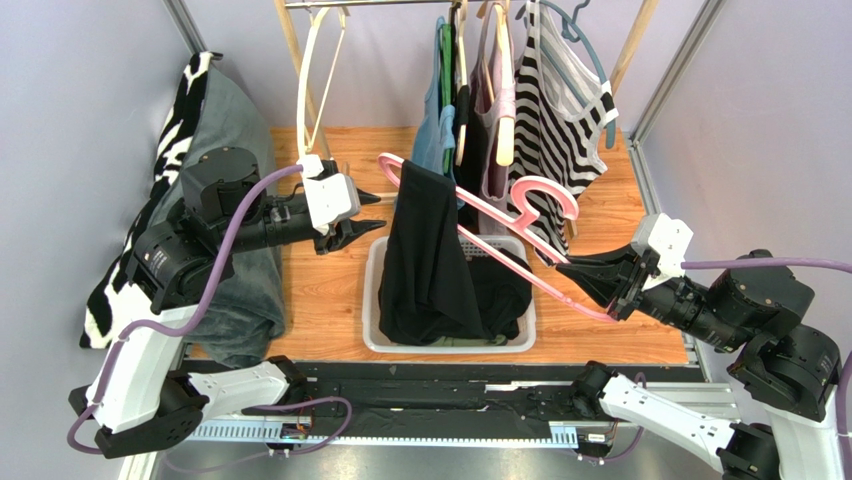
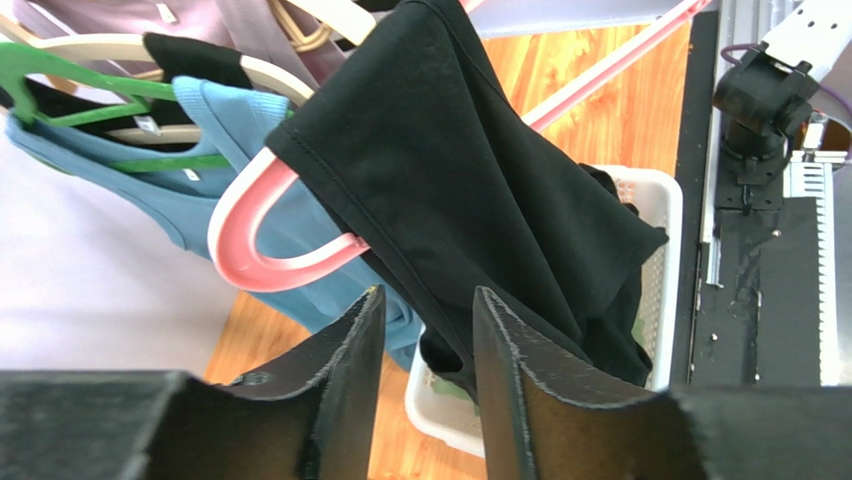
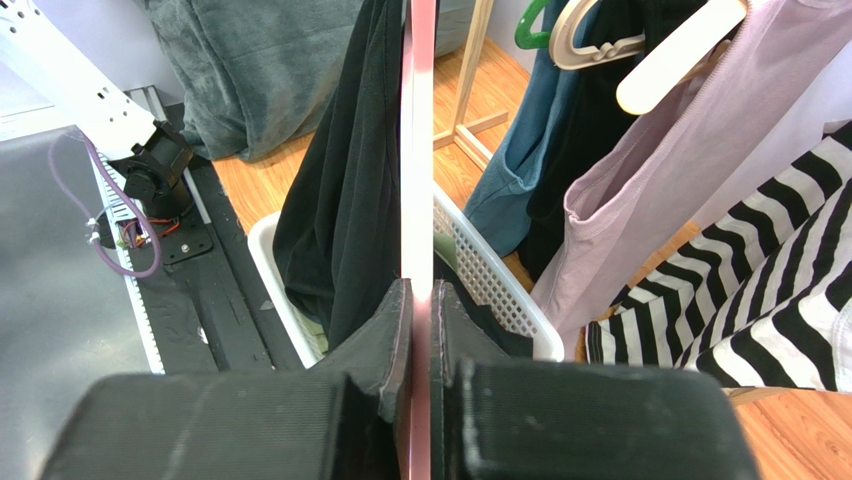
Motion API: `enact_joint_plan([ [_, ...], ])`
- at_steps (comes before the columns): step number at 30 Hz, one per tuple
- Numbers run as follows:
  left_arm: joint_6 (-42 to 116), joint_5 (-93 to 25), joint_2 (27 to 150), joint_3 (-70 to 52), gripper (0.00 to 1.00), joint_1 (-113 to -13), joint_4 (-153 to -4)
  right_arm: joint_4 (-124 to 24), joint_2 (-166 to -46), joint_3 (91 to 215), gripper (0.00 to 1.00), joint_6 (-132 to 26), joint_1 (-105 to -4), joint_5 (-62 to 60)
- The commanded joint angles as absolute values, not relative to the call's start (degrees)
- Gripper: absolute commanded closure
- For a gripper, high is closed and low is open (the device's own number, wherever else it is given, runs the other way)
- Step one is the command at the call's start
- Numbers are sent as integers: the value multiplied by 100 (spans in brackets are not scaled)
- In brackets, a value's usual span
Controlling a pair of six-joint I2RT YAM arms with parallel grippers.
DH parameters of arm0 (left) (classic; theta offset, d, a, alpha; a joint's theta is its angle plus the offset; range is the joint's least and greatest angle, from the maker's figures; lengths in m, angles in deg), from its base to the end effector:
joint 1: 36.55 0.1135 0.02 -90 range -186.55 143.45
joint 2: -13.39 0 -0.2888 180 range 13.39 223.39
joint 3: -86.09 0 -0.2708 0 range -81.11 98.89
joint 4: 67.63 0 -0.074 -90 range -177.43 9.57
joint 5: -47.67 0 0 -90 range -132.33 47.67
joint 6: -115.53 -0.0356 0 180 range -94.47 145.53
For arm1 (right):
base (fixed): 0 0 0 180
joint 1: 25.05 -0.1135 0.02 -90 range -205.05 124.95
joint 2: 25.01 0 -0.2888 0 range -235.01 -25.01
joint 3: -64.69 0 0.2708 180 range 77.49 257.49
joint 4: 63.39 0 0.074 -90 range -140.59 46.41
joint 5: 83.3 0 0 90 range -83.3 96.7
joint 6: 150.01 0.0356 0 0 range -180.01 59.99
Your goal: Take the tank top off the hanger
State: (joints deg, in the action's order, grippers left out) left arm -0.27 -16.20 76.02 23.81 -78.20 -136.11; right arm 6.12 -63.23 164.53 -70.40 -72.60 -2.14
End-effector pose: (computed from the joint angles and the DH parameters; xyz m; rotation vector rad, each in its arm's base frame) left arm 0.0981 -0.1083 0.5675 1.2678 1.3077 -0.6069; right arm 0.0162 0.0258 0.5154 -0.9460 1.4667 0.6108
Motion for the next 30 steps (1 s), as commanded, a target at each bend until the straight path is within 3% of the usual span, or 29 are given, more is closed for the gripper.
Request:
enact_joint_plan([
  [1,197,-1474,7623,2286,56,-7830,-13466,118,-6360,16564,100,-6950,-7251,-147],
  [4,285,-1552,7720,2286,54,-7839,-13361,109,-6395,16573,100,-6915,-7260,-209],
  [10,610,-1535,8001,2470,32,-7839,-13211,74,-6404,16556,100,-6853,-7251,-341],
  [16,725,-1403,8229,2532,29,-7839,-13149,4,-6413,16494,100,-6844,-7251,-446],
  [19,777,-1289,8282,2593,41,-7839,-13132,-5,-6413,16459,100,-6862,-7260,-455],
  [22,795,-1245,8265,2672,66,-7847,-13123,12,-6395,16450,100,-6888,-7251,-402],
  [23,786,-1254,8265,2682,79,-7847,-13123,21,-6378,16441,100,-6897,-7251,-376],
  [26,795,-1368,8212,2761,98,-7847,-13123,65,-6334,16415,100,-6888,-7251,-332],
  [30,848,-1482,8168,2831,100,-7847,-13123,118,-6246,16345,100,-6888,-7251,-271],
])
